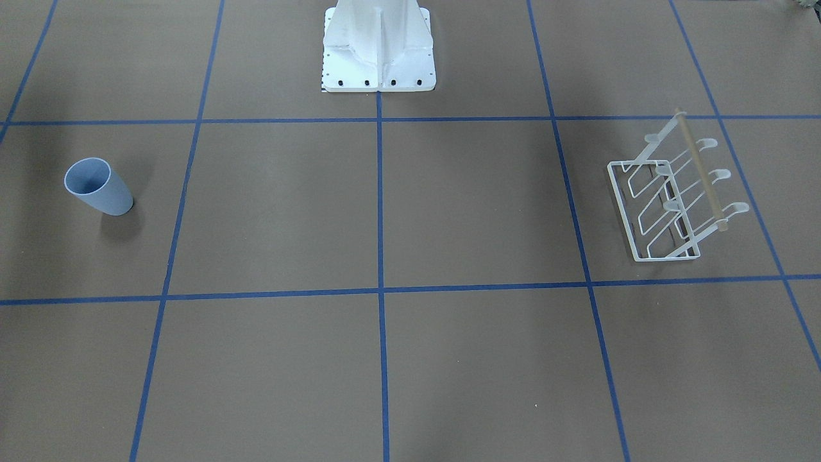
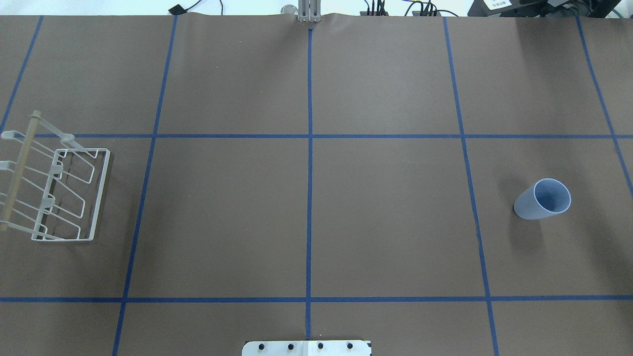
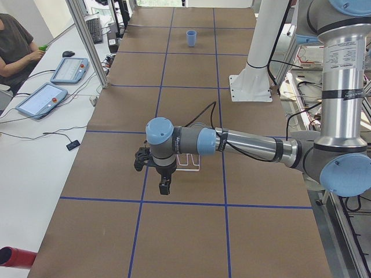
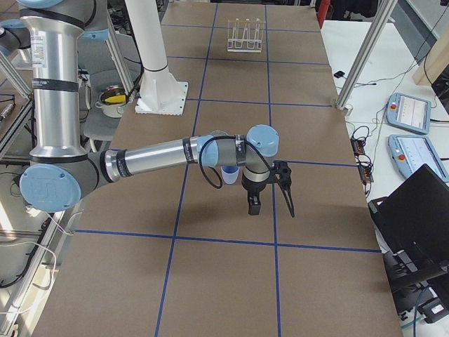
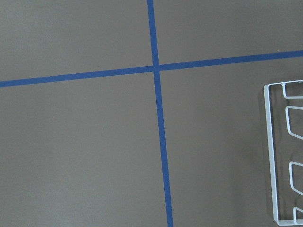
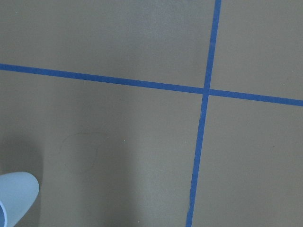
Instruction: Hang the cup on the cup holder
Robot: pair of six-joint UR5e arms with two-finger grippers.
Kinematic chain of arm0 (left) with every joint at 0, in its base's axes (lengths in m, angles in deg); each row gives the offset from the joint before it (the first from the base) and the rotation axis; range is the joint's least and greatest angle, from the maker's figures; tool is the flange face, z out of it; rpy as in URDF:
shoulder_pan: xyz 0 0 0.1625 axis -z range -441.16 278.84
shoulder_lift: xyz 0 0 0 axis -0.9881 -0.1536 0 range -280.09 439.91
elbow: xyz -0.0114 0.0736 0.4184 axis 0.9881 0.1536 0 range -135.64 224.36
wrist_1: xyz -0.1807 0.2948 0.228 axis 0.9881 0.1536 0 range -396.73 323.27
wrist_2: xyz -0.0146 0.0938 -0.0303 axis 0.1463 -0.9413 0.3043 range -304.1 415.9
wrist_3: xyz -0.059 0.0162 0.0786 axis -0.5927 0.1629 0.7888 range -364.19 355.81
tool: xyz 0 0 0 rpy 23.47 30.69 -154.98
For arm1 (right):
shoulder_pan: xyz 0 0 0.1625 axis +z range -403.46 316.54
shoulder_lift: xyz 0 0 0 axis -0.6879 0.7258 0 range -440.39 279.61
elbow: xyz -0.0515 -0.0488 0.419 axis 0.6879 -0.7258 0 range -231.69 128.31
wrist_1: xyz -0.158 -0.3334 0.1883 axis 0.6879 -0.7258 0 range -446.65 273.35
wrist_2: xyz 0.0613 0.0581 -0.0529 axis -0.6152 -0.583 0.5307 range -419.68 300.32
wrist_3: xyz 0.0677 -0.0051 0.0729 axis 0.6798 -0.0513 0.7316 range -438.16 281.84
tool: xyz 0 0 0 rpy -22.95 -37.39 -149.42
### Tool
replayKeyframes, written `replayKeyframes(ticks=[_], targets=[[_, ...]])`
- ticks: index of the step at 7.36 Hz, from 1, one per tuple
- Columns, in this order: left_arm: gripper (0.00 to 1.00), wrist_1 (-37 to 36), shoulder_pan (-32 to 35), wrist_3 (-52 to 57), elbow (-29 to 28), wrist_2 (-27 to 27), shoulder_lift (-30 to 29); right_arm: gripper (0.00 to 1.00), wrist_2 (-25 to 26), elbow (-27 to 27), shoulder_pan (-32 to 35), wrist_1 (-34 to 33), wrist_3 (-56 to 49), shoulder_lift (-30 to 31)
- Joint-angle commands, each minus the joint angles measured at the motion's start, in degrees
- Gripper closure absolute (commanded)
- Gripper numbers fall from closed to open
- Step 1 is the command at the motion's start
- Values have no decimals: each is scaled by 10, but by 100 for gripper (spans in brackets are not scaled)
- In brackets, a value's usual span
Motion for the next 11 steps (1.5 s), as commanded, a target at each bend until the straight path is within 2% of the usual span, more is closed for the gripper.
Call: replayKeyframes(ticks=[1, 11], targets=[[1, 14, 0, 6, 5, -2, 4, 0, -2, 3, 0, 0, 0, -1], [1, 25, 0, 2, -9, 3, 2, 0, -4, 4, 0, 0, 1, -1]])
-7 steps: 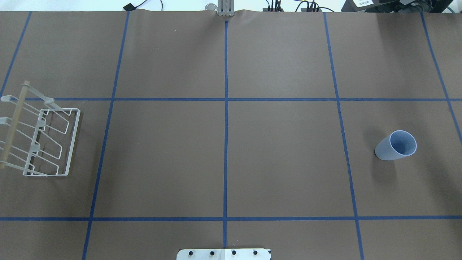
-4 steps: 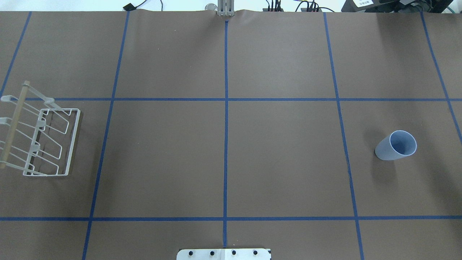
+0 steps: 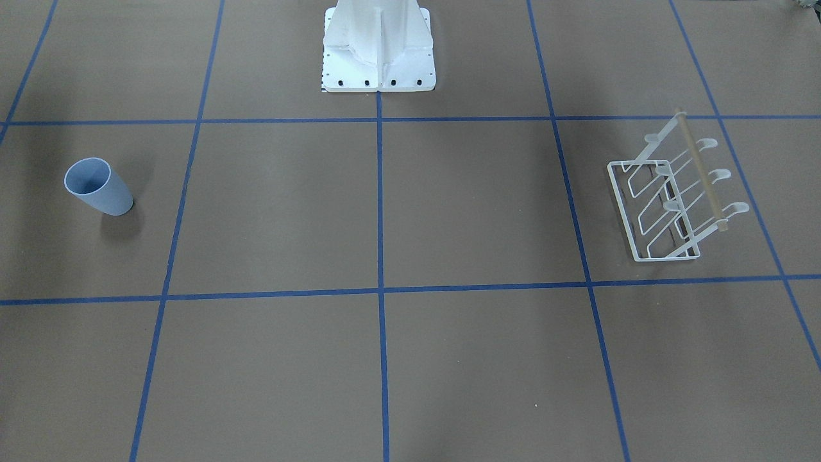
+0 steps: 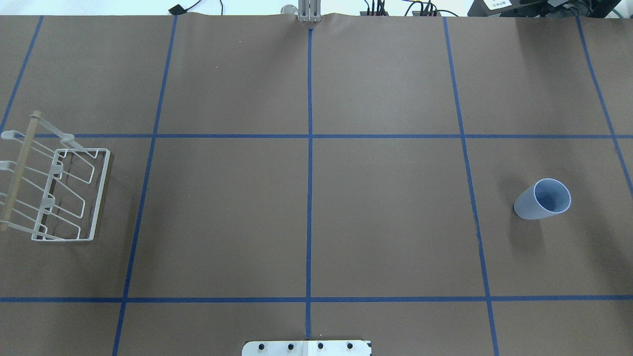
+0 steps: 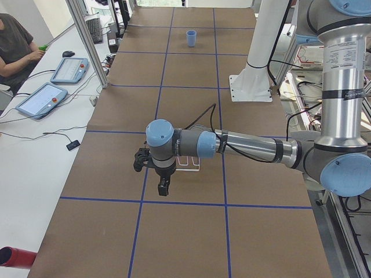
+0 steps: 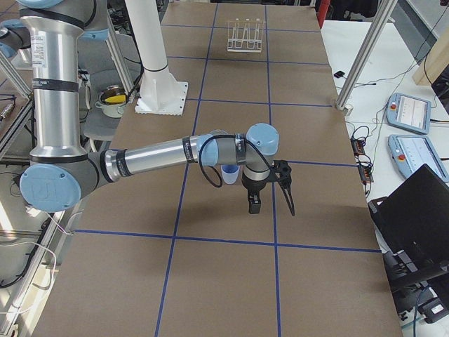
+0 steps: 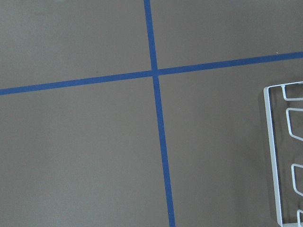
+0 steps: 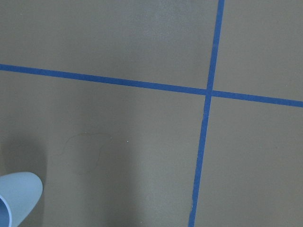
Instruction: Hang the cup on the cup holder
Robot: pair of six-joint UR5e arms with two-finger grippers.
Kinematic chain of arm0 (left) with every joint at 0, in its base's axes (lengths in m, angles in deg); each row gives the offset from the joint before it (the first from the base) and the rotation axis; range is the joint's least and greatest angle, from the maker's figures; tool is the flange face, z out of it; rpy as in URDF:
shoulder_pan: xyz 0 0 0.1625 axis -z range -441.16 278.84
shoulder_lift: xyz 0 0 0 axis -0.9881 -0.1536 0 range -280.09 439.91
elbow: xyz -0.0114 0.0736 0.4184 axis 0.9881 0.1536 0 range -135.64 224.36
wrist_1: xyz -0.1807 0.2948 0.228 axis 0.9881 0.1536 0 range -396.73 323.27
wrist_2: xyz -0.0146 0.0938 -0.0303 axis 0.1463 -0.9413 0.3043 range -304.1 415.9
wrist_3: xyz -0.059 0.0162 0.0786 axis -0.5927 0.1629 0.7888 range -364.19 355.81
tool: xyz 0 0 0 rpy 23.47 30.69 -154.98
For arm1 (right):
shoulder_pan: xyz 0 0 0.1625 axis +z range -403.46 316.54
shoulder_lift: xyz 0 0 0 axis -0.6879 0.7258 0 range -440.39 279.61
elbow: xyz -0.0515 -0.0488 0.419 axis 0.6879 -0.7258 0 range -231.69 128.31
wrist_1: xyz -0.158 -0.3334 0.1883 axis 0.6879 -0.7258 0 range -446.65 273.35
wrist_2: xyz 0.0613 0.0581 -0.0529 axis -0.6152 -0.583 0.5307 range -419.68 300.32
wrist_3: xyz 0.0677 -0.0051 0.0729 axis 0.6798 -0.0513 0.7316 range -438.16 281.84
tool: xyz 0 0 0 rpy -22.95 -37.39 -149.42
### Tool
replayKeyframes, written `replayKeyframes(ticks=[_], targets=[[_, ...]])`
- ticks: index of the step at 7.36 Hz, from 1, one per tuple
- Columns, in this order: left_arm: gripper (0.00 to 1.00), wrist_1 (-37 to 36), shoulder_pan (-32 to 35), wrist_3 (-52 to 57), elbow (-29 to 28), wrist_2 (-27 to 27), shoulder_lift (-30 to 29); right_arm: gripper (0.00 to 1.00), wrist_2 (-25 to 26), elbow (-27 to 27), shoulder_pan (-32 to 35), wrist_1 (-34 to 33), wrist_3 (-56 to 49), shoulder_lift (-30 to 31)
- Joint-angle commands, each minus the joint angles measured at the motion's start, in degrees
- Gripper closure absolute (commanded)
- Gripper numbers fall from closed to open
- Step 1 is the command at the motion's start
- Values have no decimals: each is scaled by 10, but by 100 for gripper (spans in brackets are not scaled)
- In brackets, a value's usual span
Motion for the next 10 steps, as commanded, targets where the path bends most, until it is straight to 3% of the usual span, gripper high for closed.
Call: replayKeyframes(ticks=[1, 7, 9, 10], targets=[[1, 0, 0, 0, 0, 0, 0, 0, -2, 1, 0, 0, -1, -1], [1, 0, 0, 0, 4, 0, -1, 0, -10, 16, -3, 8, -3, -4], [1, -1, 0, 0, 6, 0, -1, 0, -13, -10, -67, 148, -1, 1], [1, -1, 0, 0, 5, 0, 0, 0, -11, -10, -82, 183, 9, 1]])
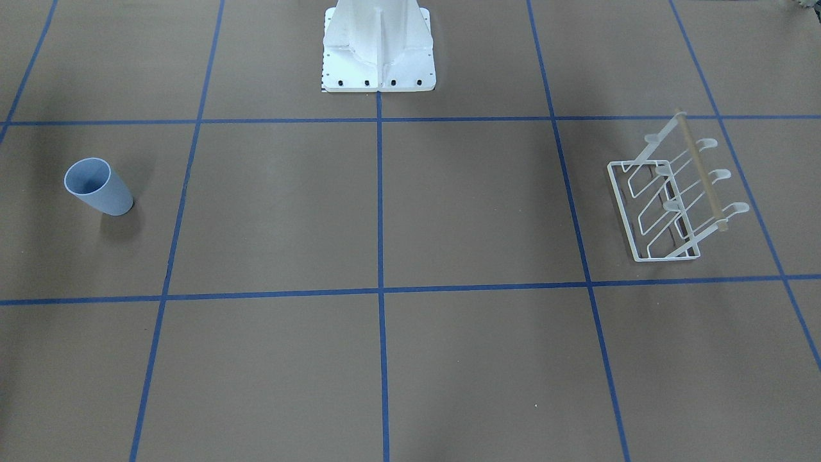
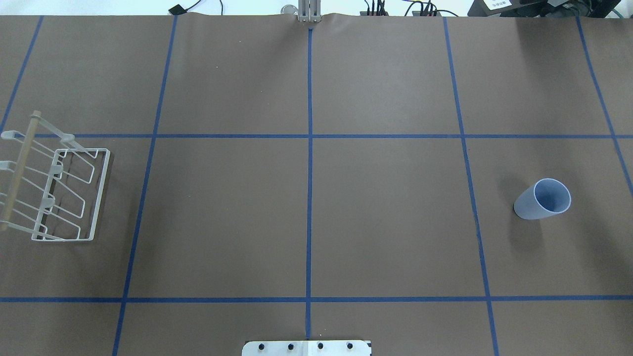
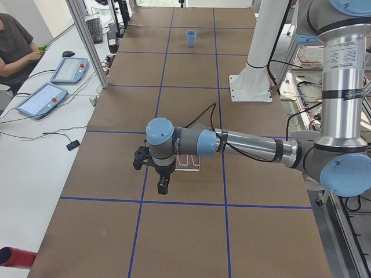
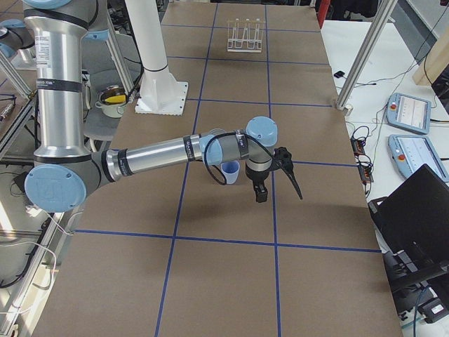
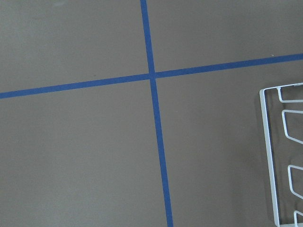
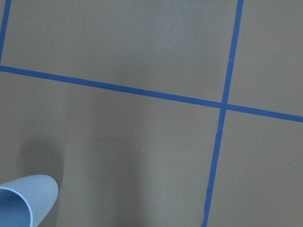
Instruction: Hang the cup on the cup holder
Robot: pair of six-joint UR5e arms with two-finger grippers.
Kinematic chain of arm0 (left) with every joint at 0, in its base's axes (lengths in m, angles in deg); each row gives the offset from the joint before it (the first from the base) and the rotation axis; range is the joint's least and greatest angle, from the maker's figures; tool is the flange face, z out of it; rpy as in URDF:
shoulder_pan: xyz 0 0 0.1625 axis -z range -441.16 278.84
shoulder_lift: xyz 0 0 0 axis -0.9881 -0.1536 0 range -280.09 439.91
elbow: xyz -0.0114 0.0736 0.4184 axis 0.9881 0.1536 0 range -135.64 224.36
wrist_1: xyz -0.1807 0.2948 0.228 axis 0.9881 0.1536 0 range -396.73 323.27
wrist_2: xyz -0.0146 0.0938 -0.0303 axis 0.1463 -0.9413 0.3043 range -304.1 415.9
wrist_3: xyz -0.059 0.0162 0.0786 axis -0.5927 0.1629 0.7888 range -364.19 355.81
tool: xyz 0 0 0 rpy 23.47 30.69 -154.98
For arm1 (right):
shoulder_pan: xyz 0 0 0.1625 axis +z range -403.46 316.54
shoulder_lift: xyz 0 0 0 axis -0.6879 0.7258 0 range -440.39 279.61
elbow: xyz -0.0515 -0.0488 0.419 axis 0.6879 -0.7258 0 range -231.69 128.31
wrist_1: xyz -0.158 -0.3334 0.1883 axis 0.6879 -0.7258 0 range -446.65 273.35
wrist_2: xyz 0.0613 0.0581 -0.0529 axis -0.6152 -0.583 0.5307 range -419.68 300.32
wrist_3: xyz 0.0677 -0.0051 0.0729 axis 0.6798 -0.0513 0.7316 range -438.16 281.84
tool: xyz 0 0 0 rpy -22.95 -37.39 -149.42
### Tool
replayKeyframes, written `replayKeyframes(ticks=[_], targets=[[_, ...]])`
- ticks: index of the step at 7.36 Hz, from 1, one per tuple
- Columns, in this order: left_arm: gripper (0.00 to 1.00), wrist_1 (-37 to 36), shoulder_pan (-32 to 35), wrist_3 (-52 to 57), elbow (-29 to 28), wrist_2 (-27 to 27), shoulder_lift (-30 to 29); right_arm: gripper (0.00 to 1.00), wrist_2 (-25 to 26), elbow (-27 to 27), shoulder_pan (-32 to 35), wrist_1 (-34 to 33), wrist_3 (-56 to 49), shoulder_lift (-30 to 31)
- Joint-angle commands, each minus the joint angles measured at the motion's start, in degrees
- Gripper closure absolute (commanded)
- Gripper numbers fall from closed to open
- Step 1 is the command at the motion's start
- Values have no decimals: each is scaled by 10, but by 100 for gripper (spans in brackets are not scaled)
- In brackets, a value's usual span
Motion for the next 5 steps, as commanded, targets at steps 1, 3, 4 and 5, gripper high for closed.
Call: replayKeyframes(ticks=[1, 3, 4, 5], targets=[[1, 0, 0, 0, 0, 0, 2, 0, -2, 4, -47, 67, 39, 1], [1, 0, -1, -1, -1, 0, 2, 0, -5, 20, -85, 70, 43, 5], [1, 0, -1, 0, -2, 0, 2, 0, -7, 35, -102, 71, 43, 21], [1, 0, -1, -1, -2, 0, 2, 0, -7, 50, -131, 71, 43, 30]])
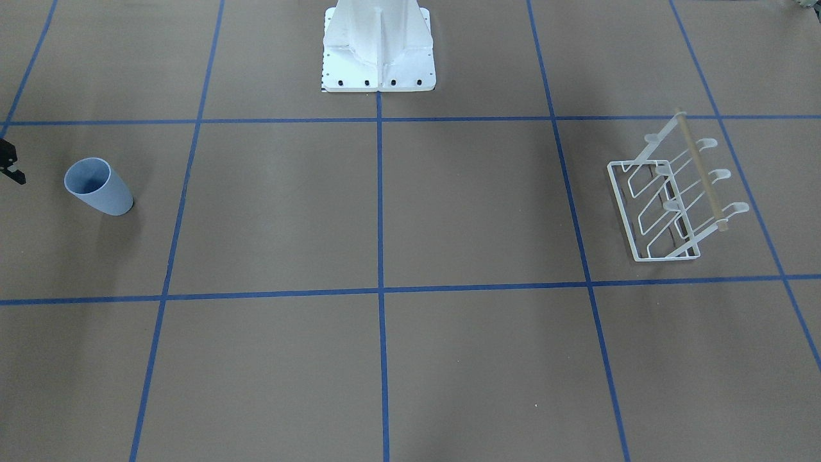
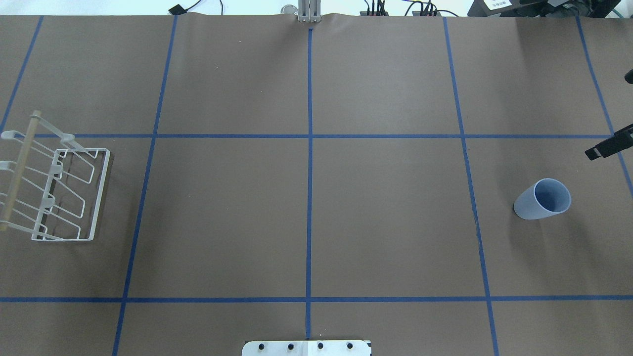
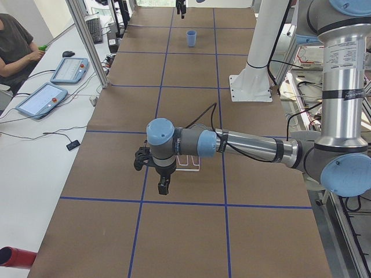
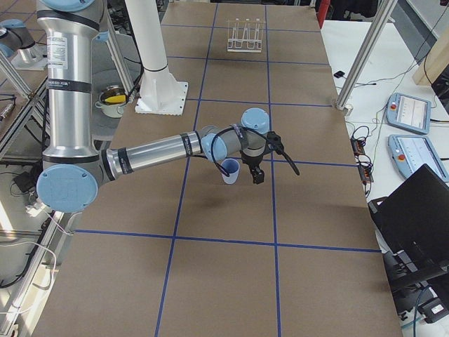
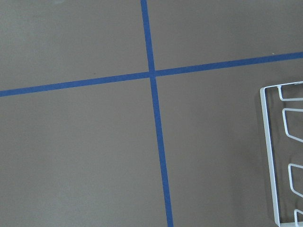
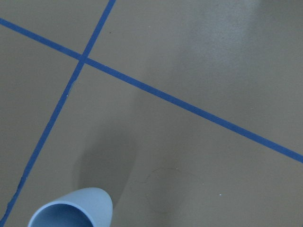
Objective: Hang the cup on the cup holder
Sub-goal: 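Lower the right gripper onto the rim of the light blue cup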
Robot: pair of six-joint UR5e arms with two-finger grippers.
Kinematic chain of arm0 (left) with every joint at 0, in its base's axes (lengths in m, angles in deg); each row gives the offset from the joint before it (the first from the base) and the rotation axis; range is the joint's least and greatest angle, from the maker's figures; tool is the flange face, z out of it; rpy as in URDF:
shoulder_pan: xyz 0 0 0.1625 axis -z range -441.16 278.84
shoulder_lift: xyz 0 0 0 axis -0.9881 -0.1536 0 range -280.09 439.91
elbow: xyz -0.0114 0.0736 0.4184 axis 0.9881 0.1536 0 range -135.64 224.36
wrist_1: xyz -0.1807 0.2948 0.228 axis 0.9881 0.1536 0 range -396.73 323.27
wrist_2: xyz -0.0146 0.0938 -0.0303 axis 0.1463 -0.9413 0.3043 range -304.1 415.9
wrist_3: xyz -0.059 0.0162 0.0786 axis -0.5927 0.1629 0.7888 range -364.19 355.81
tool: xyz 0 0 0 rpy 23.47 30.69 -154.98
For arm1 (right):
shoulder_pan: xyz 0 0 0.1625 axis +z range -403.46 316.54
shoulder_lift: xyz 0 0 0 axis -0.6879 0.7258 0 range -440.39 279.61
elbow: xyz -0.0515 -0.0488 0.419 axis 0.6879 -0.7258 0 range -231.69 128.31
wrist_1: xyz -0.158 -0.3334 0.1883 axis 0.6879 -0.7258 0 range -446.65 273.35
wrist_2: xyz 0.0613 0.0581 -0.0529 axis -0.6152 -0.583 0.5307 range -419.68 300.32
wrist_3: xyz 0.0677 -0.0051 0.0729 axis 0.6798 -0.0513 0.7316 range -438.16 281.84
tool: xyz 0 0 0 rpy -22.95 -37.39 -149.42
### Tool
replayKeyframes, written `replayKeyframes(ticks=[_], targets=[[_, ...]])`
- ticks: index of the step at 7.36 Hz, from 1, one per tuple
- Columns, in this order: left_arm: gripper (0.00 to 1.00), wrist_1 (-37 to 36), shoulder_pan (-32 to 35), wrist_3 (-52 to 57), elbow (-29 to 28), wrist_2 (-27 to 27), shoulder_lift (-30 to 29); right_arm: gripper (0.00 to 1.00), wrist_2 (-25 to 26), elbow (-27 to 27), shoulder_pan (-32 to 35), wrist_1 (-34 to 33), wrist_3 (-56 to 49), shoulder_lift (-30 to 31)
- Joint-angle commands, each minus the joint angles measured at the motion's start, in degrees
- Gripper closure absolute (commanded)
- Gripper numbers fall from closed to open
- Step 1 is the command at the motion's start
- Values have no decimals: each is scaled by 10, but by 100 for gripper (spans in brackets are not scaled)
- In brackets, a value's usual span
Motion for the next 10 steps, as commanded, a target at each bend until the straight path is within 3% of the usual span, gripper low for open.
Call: replayKeyframes(ticks=[1, 8, 10], targets=[[1, 0, 0, 0, -1, 0, 0, 0, -1, 20, -49, 1, 1, 21], [1, 0, 0, 0, -2, 0, 0, 0, 31, -12, -110, 2, 3, 18], [1, 0, 0, 0, -3, 0, 0, 11, 33, -24, -115, 2, 4, 15]])
